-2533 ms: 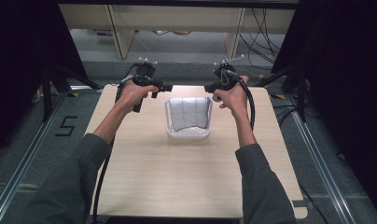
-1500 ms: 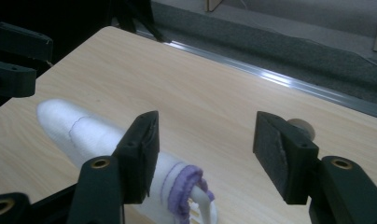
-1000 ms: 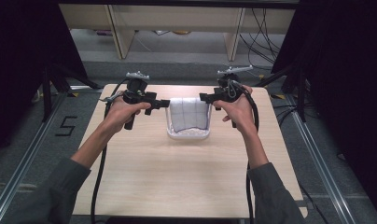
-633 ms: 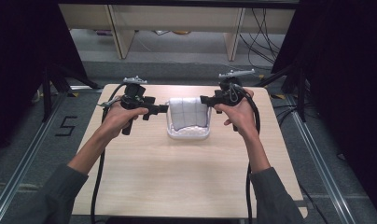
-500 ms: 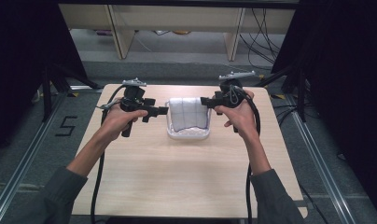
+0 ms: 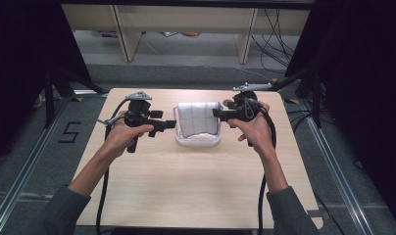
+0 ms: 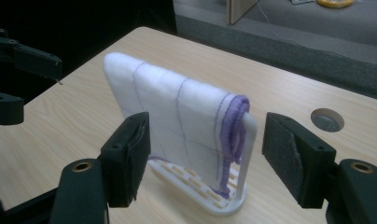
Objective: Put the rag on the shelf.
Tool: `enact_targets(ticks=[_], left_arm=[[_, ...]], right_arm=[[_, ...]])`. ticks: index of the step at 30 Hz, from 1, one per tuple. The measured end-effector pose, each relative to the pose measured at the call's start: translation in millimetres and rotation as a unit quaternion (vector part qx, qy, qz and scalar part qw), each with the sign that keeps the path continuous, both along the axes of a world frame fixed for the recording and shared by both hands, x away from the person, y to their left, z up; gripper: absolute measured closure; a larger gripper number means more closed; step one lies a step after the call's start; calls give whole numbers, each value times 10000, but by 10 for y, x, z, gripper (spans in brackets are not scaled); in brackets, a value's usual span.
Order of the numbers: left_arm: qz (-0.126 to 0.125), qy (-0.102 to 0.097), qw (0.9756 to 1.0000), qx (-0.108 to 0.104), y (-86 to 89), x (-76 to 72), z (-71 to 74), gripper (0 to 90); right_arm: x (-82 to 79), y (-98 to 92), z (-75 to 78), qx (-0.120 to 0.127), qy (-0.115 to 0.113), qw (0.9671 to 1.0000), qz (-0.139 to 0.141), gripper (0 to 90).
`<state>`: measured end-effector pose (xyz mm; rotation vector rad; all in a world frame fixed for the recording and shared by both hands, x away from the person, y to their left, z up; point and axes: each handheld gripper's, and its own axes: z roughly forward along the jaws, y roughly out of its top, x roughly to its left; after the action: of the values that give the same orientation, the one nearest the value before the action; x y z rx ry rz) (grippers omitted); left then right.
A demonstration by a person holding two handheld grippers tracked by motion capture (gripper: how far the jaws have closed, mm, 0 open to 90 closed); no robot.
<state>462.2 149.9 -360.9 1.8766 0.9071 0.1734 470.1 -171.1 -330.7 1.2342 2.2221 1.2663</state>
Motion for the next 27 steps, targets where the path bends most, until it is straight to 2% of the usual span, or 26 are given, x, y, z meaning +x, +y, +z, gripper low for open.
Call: enact_targets(ticks=[1, 5, 6, 8, 10, 12, 13, 14, 17, 18, 21, 23, 24, 25, 26, 27], left_arm=[[0, 0, 10000, 0, 0, 0, 0, 232], [15, -114, 9999, 56, 10, -57, -65, 226], [3, -90, 9999, 46, 16, -65, -85, 225], [-7, -63, 10000, 42, 17, -99, -119, 224], [-109, -96, 9999, -3, 22, -149, -155, 219], [-65, -106, 9999, 2, 18, -173, -161, 217], [-132, -116, 9998, 12, 20, -187, -169, 217], [-147, -120, 9998, 21, 14, -206, -175, 214], [-156, -176, 9997, 107, -4, -251, -196, 213], [-194, -160, 9996, 118, -1, -263, -208, 213], [-244, -150, 9995, 91, -4, -302, -239, 211], [-254, -152, 9995, 98, -11, -341, -264, 211], [-311, -157, 9993, 104, -10, -355, -275, 210], [-373, -173, 9991, 51, -8, -383, -297, 204], [-373, -173, 9991, 51, -8, -383, -297, 203], [-364, -199, 9991, 64, -3, -400, -307, 203]], right_arm=[[-14, -3, -9, 16, -53, 10000, 57, 334], [-77, 4, -23, 41, -14, 10000, 38, 334], [-85, 5, -41, 9, -60, 9999, 81, 334], [-116, 11, -54, -28, 10, 10000, 71, 331], [-149, 6, -87, 13, -62, 9999, 142, 325], [-173, 4, -92, 15, -38, 9999, 129, 324], [-184, 1, -107, 19, -46, 9999, 149, 323], [-209, -9, -124, -101, -79, 9997, 195, 323], [-235, 3, -149, -50, -85, 9997, 217, 323], [-248, -1, -156, -112, -115, 9997, 180, 323], [-289, 8, -194, -28, -158, 9996, 253, 321], [-325, 11, -210, -10, -89, 9997, 223, 318], [-309, 5, -234, -58, -252, 9992, 311, 317], [-360, 14, -243, -36, -123, 9997, 211, 317], [-360, 14, -243, -36, -123, 9997, 211, 317], [-356, 4, -265, -75, -253, 9992, 285, 317]])
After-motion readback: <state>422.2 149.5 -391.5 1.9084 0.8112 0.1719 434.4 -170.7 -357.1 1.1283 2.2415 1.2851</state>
